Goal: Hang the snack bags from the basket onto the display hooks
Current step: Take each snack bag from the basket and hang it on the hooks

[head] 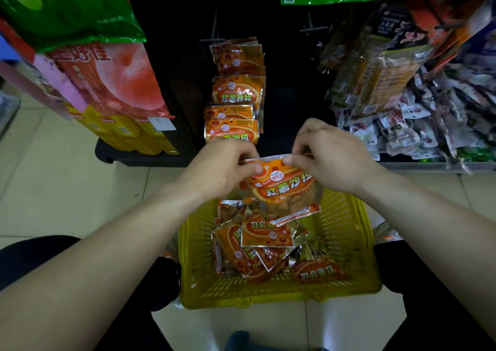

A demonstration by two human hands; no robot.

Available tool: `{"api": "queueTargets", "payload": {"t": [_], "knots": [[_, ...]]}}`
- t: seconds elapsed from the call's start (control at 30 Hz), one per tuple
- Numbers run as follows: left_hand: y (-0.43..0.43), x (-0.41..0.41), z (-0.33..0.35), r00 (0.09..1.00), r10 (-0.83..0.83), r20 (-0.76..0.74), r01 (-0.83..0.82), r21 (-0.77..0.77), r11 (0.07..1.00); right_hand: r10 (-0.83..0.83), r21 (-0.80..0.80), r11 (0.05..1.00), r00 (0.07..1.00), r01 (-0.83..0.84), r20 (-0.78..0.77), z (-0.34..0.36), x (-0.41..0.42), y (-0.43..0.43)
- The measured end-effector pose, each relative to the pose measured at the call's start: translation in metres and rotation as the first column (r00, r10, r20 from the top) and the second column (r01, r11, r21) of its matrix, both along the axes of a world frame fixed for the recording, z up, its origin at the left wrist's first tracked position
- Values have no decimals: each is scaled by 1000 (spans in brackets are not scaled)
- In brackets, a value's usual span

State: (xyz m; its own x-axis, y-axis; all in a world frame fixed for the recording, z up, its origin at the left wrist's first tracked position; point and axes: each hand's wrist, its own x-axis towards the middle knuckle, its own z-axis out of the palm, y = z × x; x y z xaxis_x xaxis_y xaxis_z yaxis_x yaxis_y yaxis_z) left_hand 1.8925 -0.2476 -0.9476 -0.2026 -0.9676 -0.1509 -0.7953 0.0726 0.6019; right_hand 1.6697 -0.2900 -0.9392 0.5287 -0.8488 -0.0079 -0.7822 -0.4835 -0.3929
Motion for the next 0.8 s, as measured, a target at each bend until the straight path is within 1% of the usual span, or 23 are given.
{"api": "queueTargets", "payload": {"t": [0.13, 0.3, 0.37, 0.5, 0.67, 0.8], "knots": [[-6, 4, 5, 992, 66, -105, -66, 6, 998, 11, -16, 1000, 1000, -11, 10, -1, -1, -4], [-9, 8, 12, 975, 101, -199, -105, -13, 994, 12, 160, 986, 989, -36, 151, 1, -5, -9], [-9, 10, 14, 967, 118, -226, -122, -2, 993, 37, 145, 988, 988, -60, 152, 1, -6, -10], [-9, 10, 14, 955, 142, -261, -145, 9, 989, -14, 85, 996, 992, 4, 125, 1, -6, -12], [-9, 9, 15, 942, 170, -290, -176, 5, 984, -93, 147, 987, 979, 67, 181, 1, -5, -16], [-10, 9, 14, 942, 176, -288, -185, -5, 983, -108, 164, 984, 972, 74, 209, 1, -6, -21]]}}
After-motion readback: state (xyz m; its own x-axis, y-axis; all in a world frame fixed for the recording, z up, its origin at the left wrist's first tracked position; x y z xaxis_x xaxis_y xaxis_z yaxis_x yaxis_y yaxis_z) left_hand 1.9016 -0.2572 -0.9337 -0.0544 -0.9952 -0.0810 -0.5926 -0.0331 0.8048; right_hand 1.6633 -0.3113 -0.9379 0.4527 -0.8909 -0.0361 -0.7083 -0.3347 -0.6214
